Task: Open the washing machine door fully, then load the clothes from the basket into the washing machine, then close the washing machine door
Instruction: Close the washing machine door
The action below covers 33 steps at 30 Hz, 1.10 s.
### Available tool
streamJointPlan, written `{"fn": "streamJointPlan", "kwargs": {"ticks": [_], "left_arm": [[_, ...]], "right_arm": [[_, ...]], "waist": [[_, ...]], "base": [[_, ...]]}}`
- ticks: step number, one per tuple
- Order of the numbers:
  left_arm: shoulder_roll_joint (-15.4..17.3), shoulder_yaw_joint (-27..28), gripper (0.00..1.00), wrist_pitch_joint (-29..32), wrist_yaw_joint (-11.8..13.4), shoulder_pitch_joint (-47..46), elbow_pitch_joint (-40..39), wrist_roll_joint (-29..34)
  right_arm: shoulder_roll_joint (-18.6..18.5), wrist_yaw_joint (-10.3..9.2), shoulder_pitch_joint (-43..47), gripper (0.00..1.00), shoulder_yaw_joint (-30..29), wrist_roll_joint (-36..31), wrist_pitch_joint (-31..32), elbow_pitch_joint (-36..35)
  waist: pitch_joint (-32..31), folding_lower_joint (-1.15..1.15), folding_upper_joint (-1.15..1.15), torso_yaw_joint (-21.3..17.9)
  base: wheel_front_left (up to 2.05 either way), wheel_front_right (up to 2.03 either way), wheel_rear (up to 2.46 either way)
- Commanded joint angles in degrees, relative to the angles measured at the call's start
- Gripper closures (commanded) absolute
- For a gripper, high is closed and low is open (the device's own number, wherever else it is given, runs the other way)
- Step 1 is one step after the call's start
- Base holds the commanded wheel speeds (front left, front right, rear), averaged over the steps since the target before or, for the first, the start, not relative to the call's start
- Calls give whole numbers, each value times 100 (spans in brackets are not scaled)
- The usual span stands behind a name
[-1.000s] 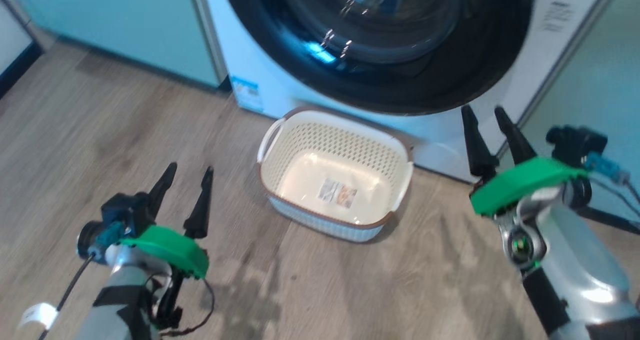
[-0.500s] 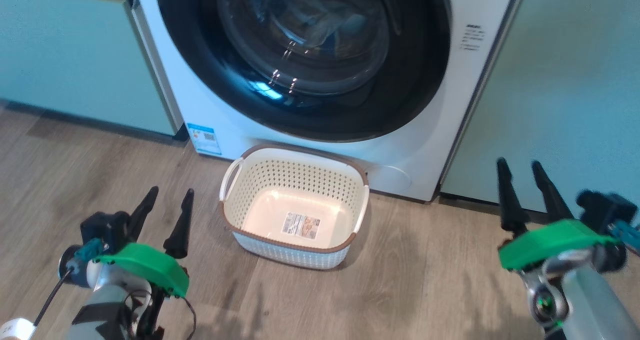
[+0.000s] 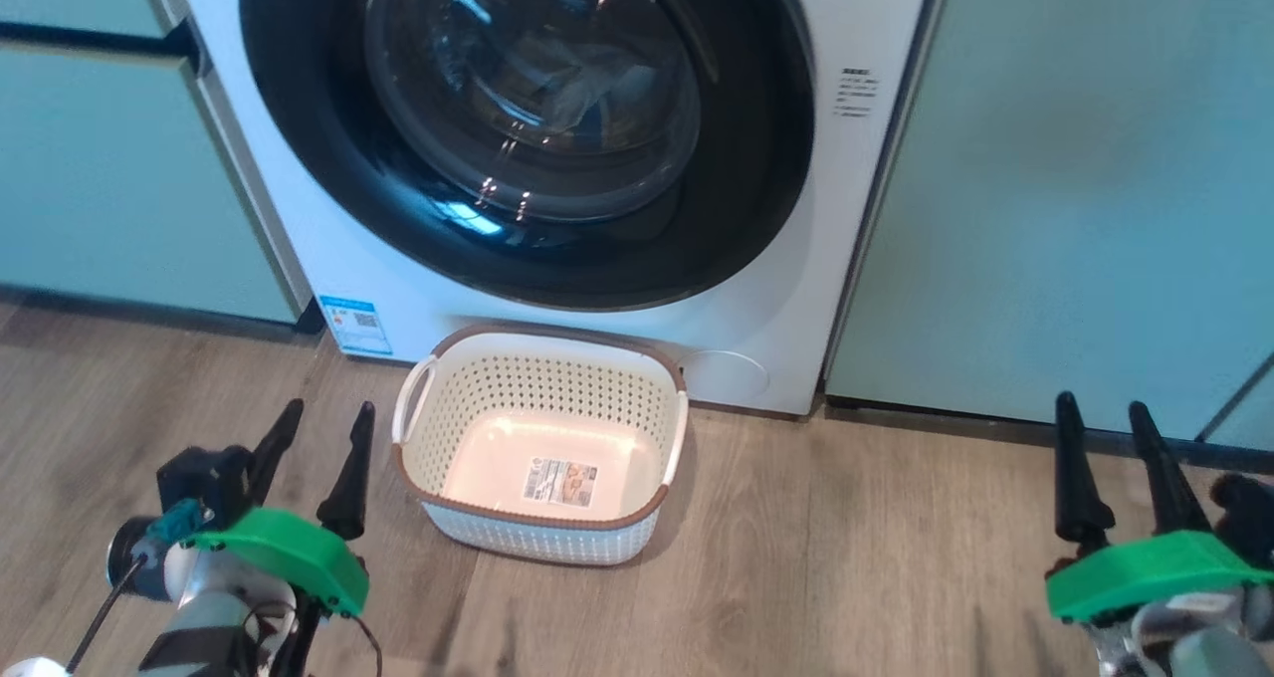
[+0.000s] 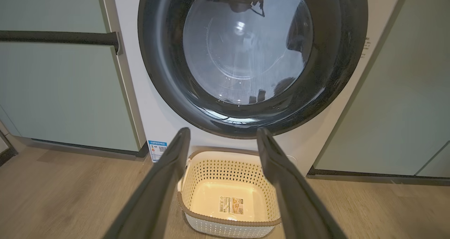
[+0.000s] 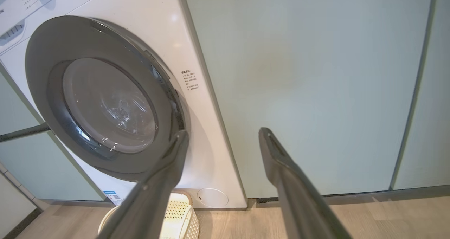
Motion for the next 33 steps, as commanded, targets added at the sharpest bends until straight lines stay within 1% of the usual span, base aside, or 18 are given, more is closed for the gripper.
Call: {"fn": "streamJointPlan", "kwargs": {"ticks": [1,7,15,33], "left_arm": [[136,266,0,-36,-4,-240,-158,49],[86,357,0,-36,-4,-258,-156,127],[35,348,0,-36,-4,-376,-80,190],[3,271,0,-36,-4,-549,113,239]], "right_arm": [[-29,19,-124,0,57,-57,-38,-242],[5,19,135,0,-302,-174,-38,-416],[37,19,368,0,-693,-285,-38,-558],[57,19,522,0,-684,-445,-38,-477]], "waist": [[-30,1,0,-53],[-50,1,0,-184],[-48,1,0,-200],[2,1,0,-211]], "base": [[0,0,0],[0,0,0],[0,0,0],[0,0,0]]}}
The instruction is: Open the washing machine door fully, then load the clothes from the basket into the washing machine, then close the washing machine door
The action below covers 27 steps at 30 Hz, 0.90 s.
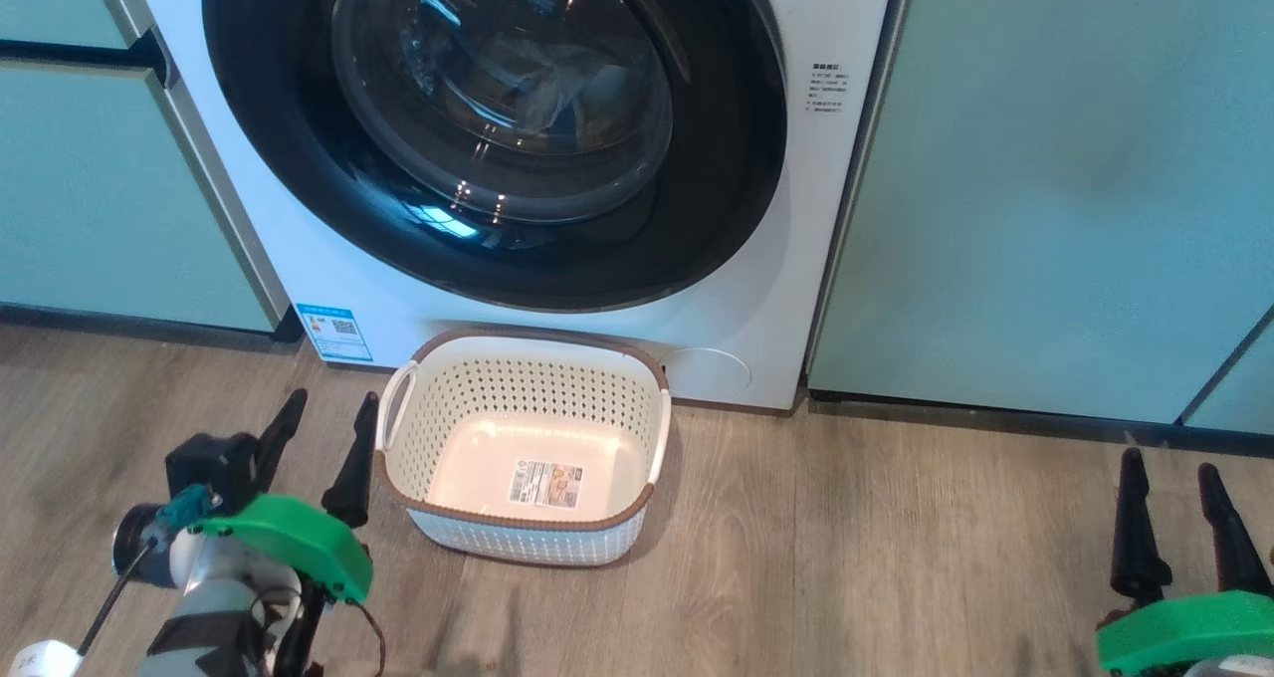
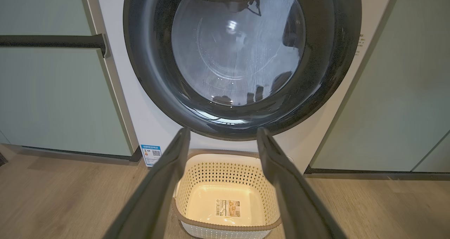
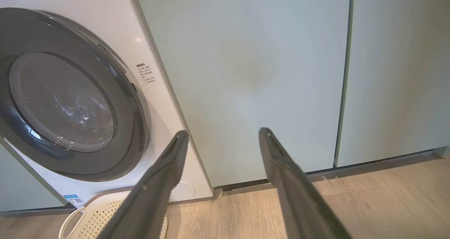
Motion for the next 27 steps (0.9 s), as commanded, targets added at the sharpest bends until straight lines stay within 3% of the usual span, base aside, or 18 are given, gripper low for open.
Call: {"fn": "streamJointPlan", "kwargs": {"ticks": [1,27], "left_arm": [[119,179,0,-36,-4,-335,-146,43],[113,96,0,-36,-4,-362,-58,54]], "right_arm": [[-22,19,-153,0,111,-61,-38,-142],[-21,19,-231,0,169,-252,-38,181]], "waist": [[-4,0,0,7],[6,0,0,124]], "base": [[0,0,0],[0,0,0]]}}
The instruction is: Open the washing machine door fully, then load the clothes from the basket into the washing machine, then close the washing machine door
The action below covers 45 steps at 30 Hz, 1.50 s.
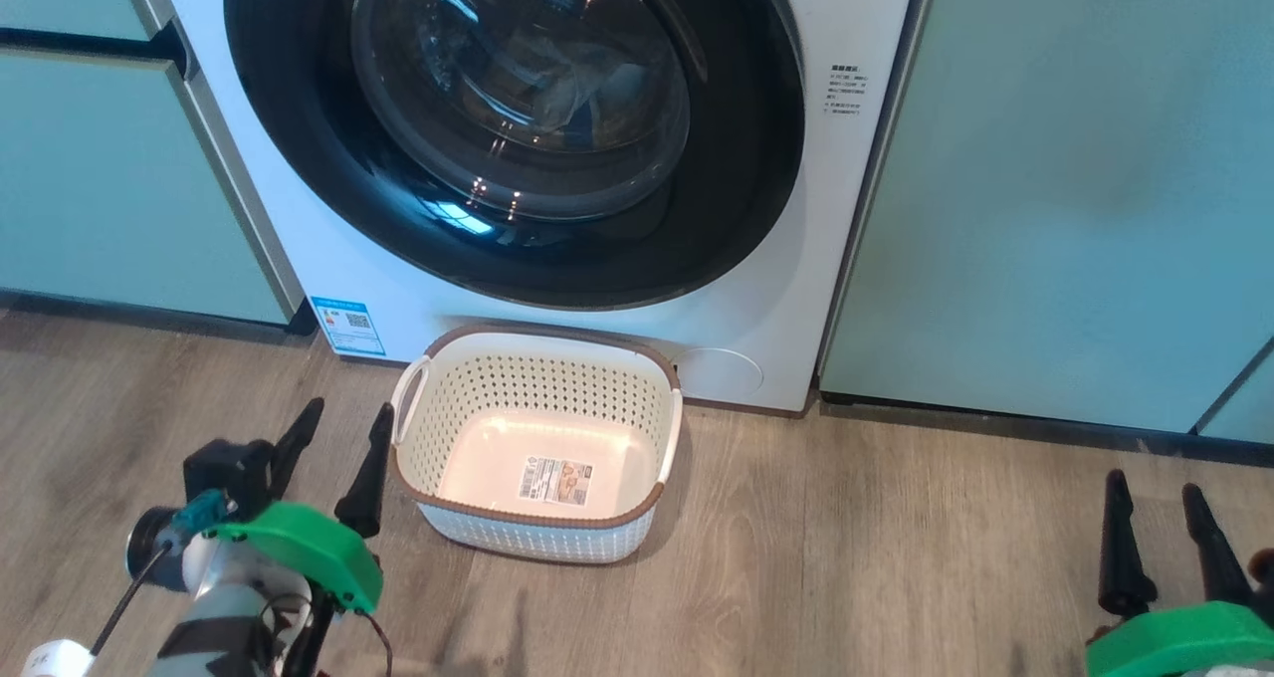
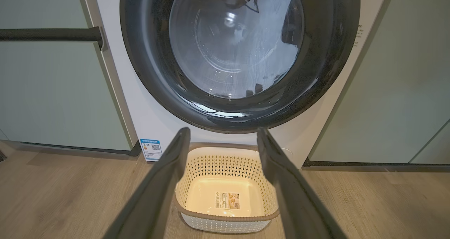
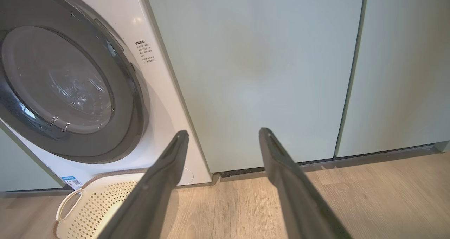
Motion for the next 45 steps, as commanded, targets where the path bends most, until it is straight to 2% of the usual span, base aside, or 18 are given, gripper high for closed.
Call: {"fn": "streamJointPlan", "kwargs": {"ticks": [1,3,4,10,45], "left_arm": [[136,205,0,-36,-4,-366,-158,-11],[139,185,0,-36,-4,-366,-176,-27],[0,-18,100,0,0,0,-5,-8],[-270,-68,100,6,2,452,430,-17],[-464,232,100,581,0,425,19,-2053]], "right_arm": [[-27,19,-223,0,140,-57,-38,-162],[-27,19,-218,0,152,-53,-38,-165],[0,0,0,100,21,0,0,-1],[83,0,260,100,52,19,13,507],[53,5,26,100,-31,2126,584,260]], "waist": [[0,0,0,4],[-7,0,0,8],[-7,0,0,10],[-7,0,0,14],[56,0,0,133]], "base": [[0,0,0],[0,0,0],[0,0,0],[0,0,0],[0,0,0]]}}
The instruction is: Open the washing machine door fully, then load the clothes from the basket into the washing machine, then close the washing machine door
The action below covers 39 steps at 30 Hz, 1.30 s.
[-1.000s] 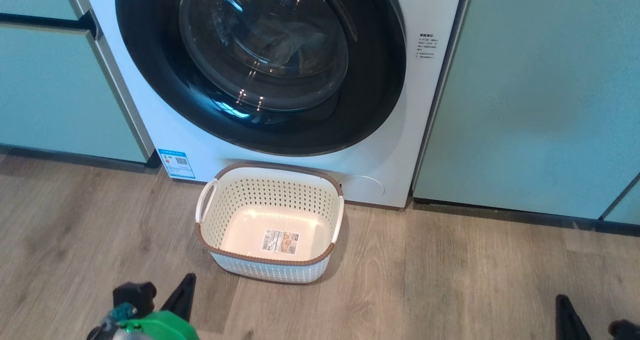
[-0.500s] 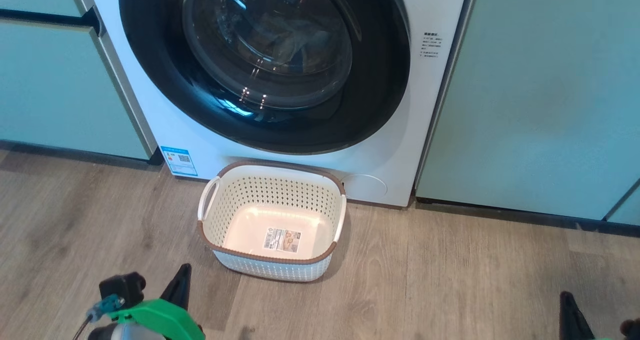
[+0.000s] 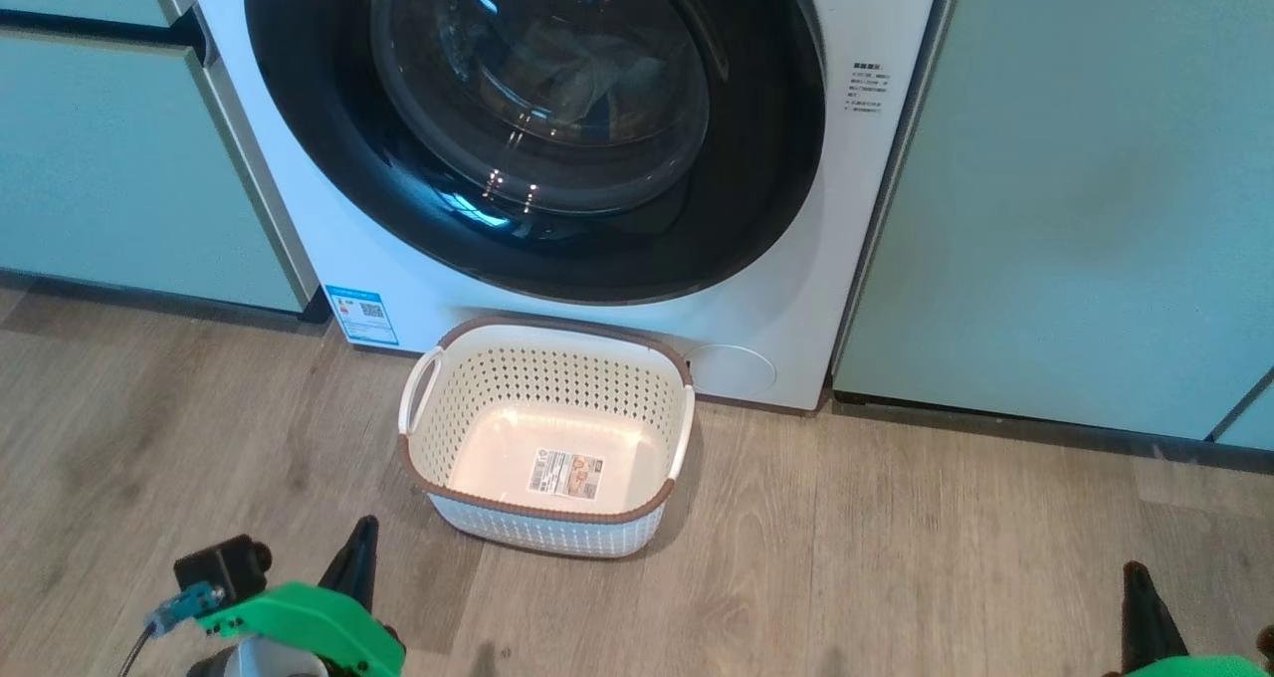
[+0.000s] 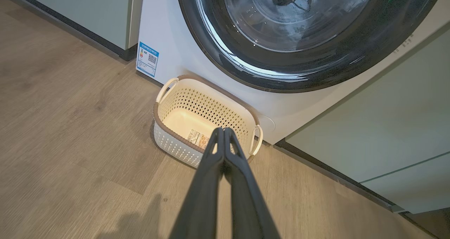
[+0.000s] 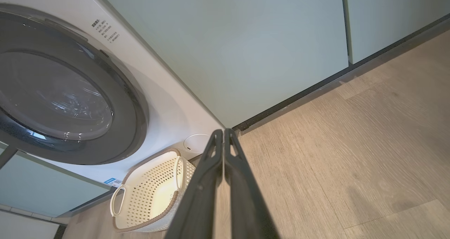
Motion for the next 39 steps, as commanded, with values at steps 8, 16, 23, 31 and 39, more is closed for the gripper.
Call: {"fn": "streamJointPlan", "kwargs": {"ticks": [8,16,23,31,39], "left_arm": [[0,207,100,168,-3,-294,-299,-643],[-40,269,100,286,-4,-300,-384,-1063],[-80,331,100,404,-4,-306,-468,-1482],[-126,402,100,540,-5,-313,-565,-1961],[-172,473,100,674,-5,-320,-661,-2439]], "right_arm": [[-69,6,-354,100,-42,669,177,-271],[-75,8,-402,100,-60,1104,295,-322],[-81,9,-450,100,-77,1538,412,-372],[-88,10,-505,100,-96,2034,547,-430],[-95,11,-560,100,-116,2529,681,-487]], "waist": [[18,0,0,33],[31,0,0,58],[44,0,0,82],[59,0,0,111],[73,0,0,139]], "base": [[0,0,0],[0,0,0],[0,0,0],[0,0,0],[0,0,0]]}}
